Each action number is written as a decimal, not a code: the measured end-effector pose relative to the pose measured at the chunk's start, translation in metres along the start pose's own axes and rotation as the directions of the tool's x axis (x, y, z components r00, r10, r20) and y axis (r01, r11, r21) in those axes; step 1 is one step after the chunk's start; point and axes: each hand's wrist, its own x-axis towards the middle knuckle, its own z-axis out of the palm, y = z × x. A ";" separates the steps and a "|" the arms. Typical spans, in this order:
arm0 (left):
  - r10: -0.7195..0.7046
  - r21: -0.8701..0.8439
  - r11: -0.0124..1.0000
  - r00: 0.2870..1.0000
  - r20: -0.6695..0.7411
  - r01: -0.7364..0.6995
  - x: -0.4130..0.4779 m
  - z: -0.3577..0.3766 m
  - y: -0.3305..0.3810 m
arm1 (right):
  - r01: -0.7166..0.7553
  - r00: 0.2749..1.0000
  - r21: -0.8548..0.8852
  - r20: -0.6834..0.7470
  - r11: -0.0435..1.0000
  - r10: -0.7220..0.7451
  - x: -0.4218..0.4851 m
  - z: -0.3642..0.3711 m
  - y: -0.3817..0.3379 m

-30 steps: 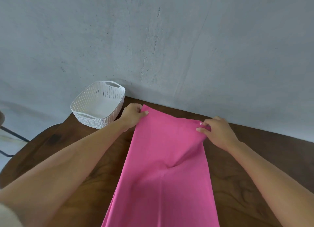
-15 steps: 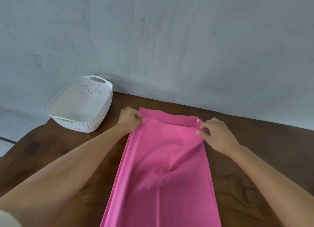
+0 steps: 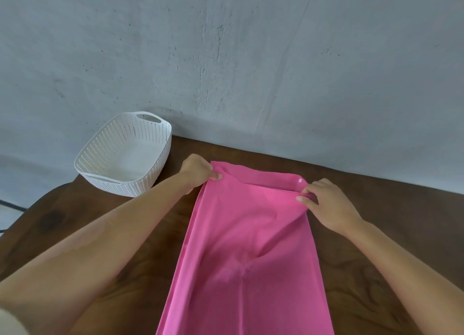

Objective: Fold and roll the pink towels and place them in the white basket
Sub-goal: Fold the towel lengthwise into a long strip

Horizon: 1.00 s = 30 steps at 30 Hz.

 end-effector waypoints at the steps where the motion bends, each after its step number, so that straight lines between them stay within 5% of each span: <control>1: -0.027 -0.093 0.995 1.000 0.014 0.028 -0.002 -0.002 0.001 | 0.001 1.000 0.000 -0.005 1.000 -0.001 -0.001 -0.001 0.000; 11: 0.047 -0.477 0.873 0.953 0.298 0.106 -0.036 -0.037 0.023 | 0.003 1.000 0.023 -0.030 1.000 -0.002 -0.020 -0.014 -0.003; 20: 0.015 -0.434 0.857 0.827 0.562 0.279 -0.062 -0.054 0.032 | -0.005 0.999 0.022 -0.048 1.000 0.006 -0.042 -0.021 -0.008; 26: 0.055 -0.501 0.828 0.854 0.517 0.250 -0.074 -0.050 0.028 | -0.017 0.998 0.017 -0.054 1.000 0.018 -0.053 -0.020 -0.010; 30: 0.179 -0.594 0.802 0.925 0.336 0.060 -0.079 -0.042 0.027 | -0.017 0.998 0.009 -0.062 1.000 0.017 -0.059 -0.017 -0.009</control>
